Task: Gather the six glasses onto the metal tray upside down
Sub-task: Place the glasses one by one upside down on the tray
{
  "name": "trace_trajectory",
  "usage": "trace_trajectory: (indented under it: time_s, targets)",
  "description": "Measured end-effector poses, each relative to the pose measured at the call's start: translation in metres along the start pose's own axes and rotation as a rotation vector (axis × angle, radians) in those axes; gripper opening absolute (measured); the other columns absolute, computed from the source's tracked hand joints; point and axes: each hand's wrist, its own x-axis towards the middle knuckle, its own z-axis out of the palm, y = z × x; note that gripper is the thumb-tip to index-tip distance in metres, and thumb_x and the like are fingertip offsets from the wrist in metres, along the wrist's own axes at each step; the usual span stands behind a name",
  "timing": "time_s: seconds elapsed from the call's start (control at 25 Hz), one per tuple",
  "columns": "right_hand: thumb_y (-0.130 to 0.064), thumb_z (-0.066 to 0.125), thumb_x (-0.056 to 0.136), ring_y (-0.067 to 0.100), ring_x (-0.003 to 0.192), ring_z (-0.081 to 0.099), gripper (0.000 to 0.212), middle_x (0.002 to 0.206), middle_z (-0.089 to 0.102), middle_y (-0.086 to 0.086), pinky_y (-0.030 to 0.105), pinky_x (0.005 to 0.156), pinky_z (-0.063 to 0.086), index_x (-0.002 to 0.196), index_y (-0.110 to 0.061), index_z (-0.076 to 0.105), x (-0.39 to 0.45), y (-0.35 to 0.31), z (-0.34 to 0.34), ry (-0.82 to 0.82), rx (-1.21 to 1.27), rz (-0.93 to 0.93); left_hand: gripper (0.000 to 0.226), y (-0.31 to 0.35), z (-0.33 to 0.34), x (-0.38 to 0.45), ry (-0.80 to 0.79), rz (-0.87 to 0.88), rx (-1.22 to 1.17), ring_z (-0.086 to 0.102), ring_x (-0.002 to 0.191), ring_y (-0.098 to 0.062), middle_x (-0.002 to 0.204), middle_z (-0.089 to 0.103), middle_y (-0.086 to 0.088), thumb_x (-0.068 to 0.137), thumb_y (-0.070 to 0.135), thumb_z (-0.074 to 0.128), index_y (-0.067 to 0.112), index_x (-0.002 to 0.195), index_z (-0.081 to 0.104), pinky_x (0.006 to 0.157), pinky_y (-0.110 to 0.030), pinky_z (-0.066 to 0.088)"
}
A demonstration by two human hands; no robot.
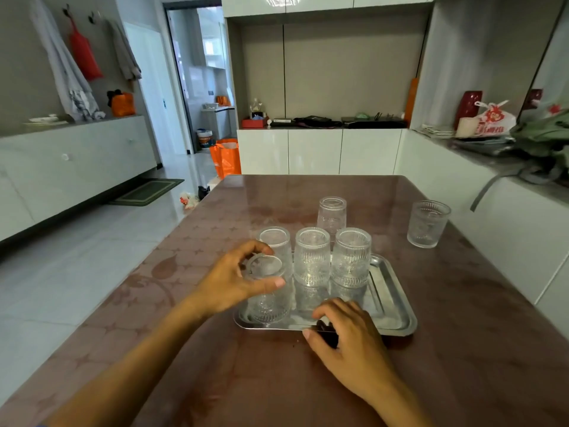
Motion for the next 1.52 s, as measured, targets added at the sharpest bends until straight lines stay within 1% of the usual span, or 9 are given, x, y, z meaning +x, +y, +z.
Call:
trace_trajectory:
  time_s: [0.16,0.36,0.48,0.6,0.8,0.92,1.2,1.36,1.52]
  targets:
    - [-0.043,0.063,0.085,0.005,0.1,0.059,0.021,0.099,0.064,-0.018,0.026,0.082,0.049,0.099,-0.028,0.063,0.002,-0.004,-0.016,0.118,0.225,0.101,0.02,-0.032,0.001,0.005,0.383,-0.235,-0.242,0.065,0.096,-0.017,0.095,0.07,0.006,0.094,0.035,0.056,0.02,0.102,0.067,0.087,-0.03,0.049]
    - [-0.053,0.062,0.076,-0.005,0.086,0.059,0.029,0.102,0.057,-0.038,0.021,0.061,0.047,0.102,-0.043,0.059,0.078,0.01,-0.071,0.184,0.209,0.226,0.015,-0.082,0.0,0.02,0.277,-0.351,-0.073,0.066,0.1,-0.027,0.104,0.072,-0.01,0.093,0.011,0.064,0.007,0.107,0.069,0.084,-0.033,0.051]
    - [-0.047,0.066,0.081,-0.002,0.085,0.061,0.029,0.101,0.063,-0.028,0.029,0.071,0.055,0.108,-0.041,0.058,0.161,0.03,-0.082,0.146,0.106,0.275,0.013,-0.096,-0.004,0.021,0.254,-0.259,-0.029,0.066,0.095,-0.013,0.1,0.073,0.0,0.09,0.009,0.066,0.017,0.098,0.072,0.078,-0.021,0.047]
    - [-0.039,0.068,0.084,0.016,0.103,0.058,0.047,0.13,0.059,-0.005,0.037,0.085,0.052,0.127,-0.028,0.052,0.234,0.064,-0.062,-0.047,-0.055,0.413,0.019,-0.103,-0.001,0.021,0.277,-0.216,0.01,0.066,0.087,0.001,0.094,0.074,0.007,0.089,0.007,0.067,0.026,0.091,0.072,0.072,-0.011,0.048]
    - [-0.029,0.078,0.08,0.016,0.079,0.057,0.062,0.118,0.058,0.007,0.031,0.058,0.048,0.129,-0.016,0.042,0.28,0.097,-0.021,-0.326,-0.159,0.536,0.016,-0.101,0.002,0.019,0.298,-0.151,0.059,0.068,0.084,-0.005,0.094,0.073,0.009,0.089,0.01,0.067,0.025,0.091,0.072,0.074,-0.017,0.054]
    - [-0.027,0.08,0.079,0.014,0.073,0.056,0.055,0.113,0.059,0.005,0.035,0.06,0.053,0.12,-0.017,0.046,0.281,0.099,-0.023,-0.228,-0.099,0.529,0.012,-0.097,0.004,0.02,0.222,-0.092,0.132,0.069,0.09,-0.015,0.098,0.074,0.001,0.088,0.009,0.068,0.016,0.096,0.073,0.081,-0.035,0.057]
    - [-0.051,0.079,0.071,0.007,0.093,0.065,0.05,0.107,0.064,-0.019,0.027,0.066,0.053,0.112,-0.036,0.056,0.208,0.021,-0.115,0.435,0.141,0.211,0.01,-0.094,0.004,0.016,0.242,-0.07,0.216,0.069,0.074,-0.01,0.086,0.076,0.003,0.086,0.011,0.069,0.016,0.089,0.077,0.069,-0.03,0.057]
    - [-0.059,0.081,0.063,0.009,0.079,0.072,0.048,0.099,0.07,-0.017,0.031,0.051,0.061,0.104,-0.04,0.062,0.116,-0.03,-0.119,0.236,0.305,0.162,0.009,-0.091,0.005,0.015,0.224,-0.02,0.234,0.07,0.068,-0.008,0.079,0.077,0.005,0.084,0.012,0.072,0.018,0.086,0.078,0.066,-0.033,0.059]
    - [-0.057,0.079,0.067,0.011,0.082,0.065,0.044,0.101,0.067,-0.015,0.028,0.063,0.054,0.102,-0.039,0.058,0.082,-0.039,-0.068,0.088,0.024,0.238,0.01,-0.089,0.006,0.014,0.234,-0.005,0.267,0.068,0.066,-0.005,0.081,0.079,0.0,0.083,0.009,0.073,0.014,0.089,0.079,0.064,-0.028,0.056]
